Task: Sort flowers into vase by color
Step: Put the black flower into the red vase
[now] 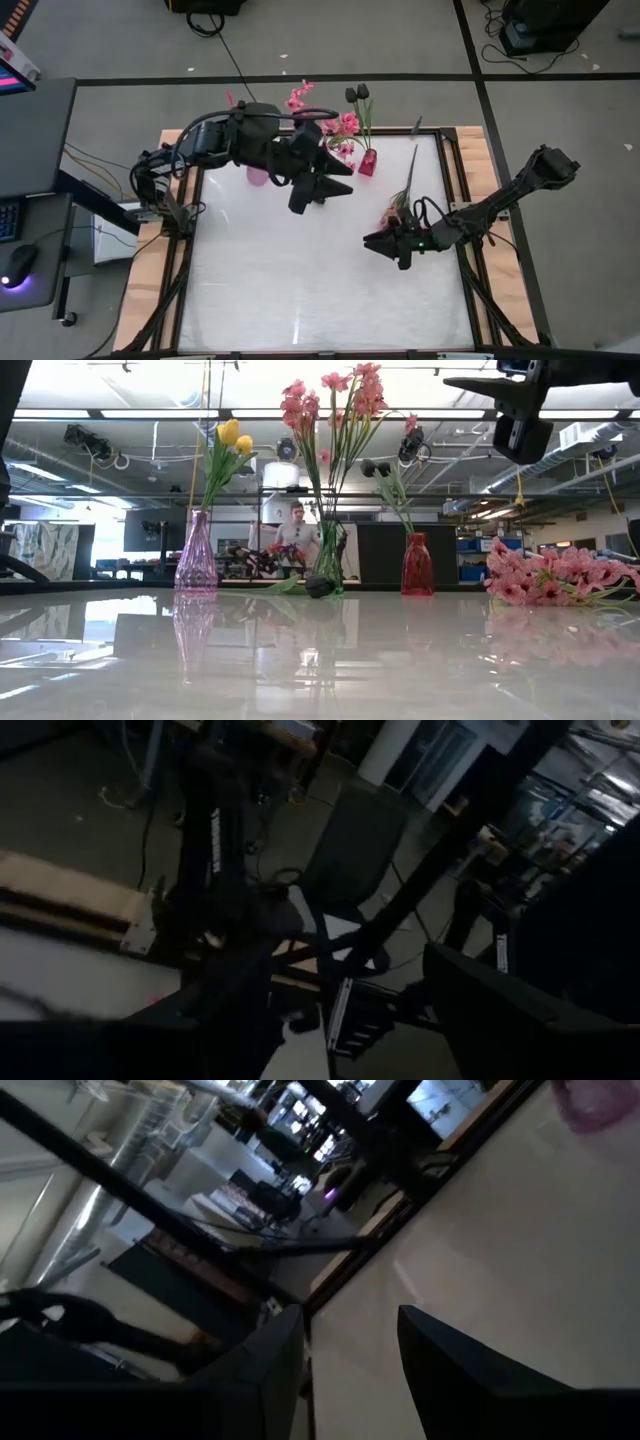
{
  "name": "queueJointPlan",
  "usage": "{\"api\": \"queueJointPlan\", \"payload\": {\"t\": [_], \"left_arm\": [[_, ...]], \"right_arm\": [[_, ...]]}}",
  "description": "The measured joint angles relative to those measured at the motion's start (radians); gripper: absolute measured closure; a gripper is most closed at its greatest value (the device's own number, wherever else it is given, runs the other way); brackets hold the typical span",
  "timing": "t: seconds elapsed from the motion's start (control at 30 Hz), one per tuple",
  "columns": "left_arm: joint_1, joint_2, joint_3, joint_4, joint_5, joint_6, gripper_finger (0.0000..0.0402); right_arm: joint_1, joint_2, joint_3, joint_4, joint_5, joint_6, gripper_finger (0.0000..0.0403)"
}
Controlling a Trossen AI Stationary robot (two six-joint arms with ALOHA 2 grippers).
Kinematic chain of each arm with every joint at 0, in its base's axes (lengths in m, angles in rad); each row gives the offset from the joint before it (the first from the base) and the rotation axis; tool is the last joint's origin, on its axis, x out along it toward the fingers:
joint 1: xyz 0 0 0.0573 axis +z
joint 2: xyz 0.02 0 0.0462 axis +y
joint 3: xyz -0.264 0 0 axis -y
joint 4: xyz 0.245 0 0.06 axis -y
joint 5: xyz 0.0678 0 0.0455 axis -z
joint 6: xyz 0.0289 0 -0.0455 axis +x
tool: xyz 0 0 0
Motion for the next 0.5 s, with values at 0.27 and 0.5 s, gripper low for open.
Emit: {"api": "queueJointPlan", "payload": {"t": [0.27,0.5], "left_arm": [[-0.113,0.021,0.001,-0.477,-0.054,0.227,0.0134],[-0.209,0.135,-0.010,-0.759,-0.248,0.338,0.0134]], "right_arm": [[-0.004,0.000,0.000,-0.013,-0.141,-0.049,0.0231],[-0.012,0.000,0.000,-0.020,-0.179,-0.092,0.0231]]}}
